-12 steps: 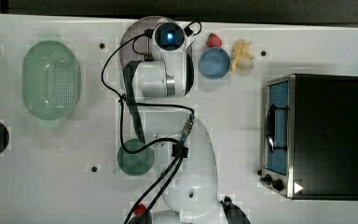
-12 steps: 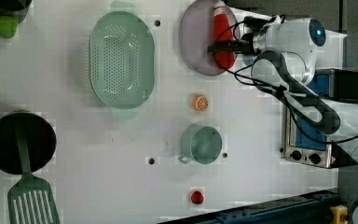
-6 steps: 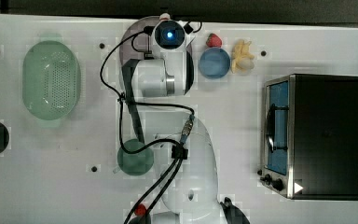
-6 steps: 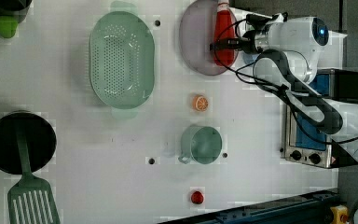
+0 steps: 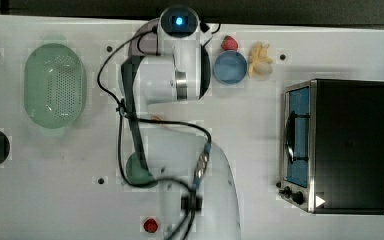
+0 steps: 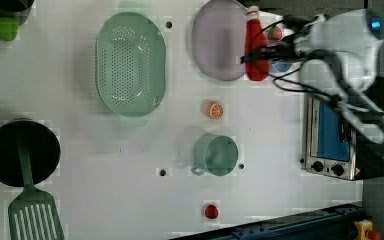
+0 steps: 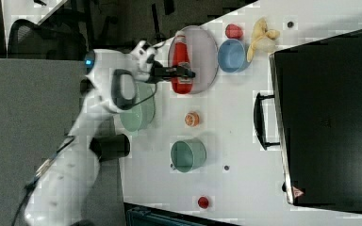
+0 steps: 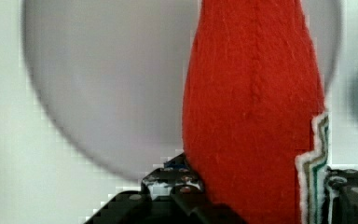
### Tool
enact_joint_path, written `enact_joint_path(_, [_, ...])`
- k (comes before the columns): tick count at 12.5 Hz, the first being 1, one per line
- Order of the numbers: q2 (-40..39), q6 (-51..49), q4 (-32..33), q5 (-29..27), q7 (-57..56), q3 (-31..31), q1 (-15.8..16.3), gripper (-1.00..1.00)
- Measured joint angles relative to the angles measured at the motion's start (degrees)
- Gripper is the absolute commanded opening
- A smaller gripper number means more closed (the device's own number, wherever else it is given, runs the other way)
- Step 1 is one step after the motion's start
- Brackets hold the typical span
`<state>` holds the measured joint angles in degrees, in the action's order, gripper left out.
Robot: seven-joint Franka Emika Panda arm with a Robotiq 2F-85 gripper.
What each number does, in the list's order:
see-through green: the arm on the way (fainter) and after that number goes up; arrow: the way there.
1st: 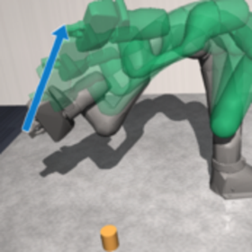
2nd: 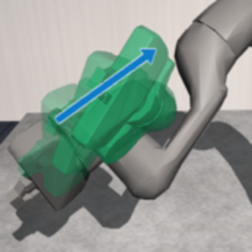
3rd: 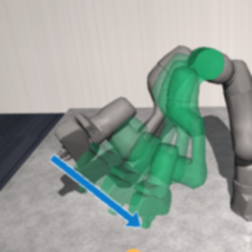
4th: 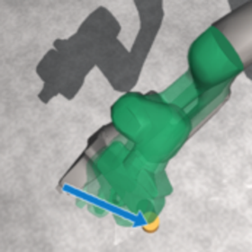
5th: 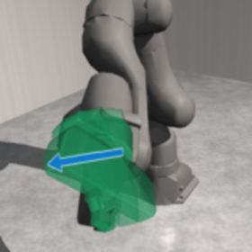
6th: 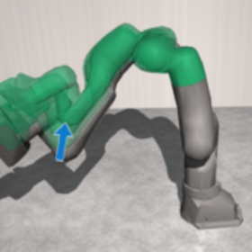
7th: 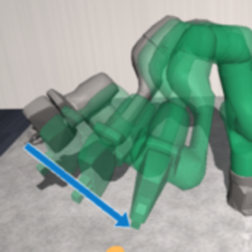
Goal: Pick ketchup from plate and place it on table.
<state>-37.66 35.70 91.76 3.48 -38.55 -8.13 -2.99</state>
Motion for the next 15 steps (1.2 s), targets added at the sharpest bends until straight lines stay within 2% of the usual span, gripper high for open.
enact_joint_path(4, [15.6,-6.5,0.9,-0.9,0.8,0.1,-1.6,0.18])
enact_joint_path(6, [24.3,-7.1,4.6,-2.6,0.8,0.2,-3.1,0.18])
enact_joint_path(8, [32.1,-7.6,10.5,-3.3,0.9,0.9,-4.4,0.18])
enact_joint_path(11, [39.8,-8.0,22.8,-3.6,0.9,1.8,-5.6,0.18])
enact_joint_path(15, [42.2,-4.7,37.9,-4.5,0.9,2.5,-6.5,0.18])
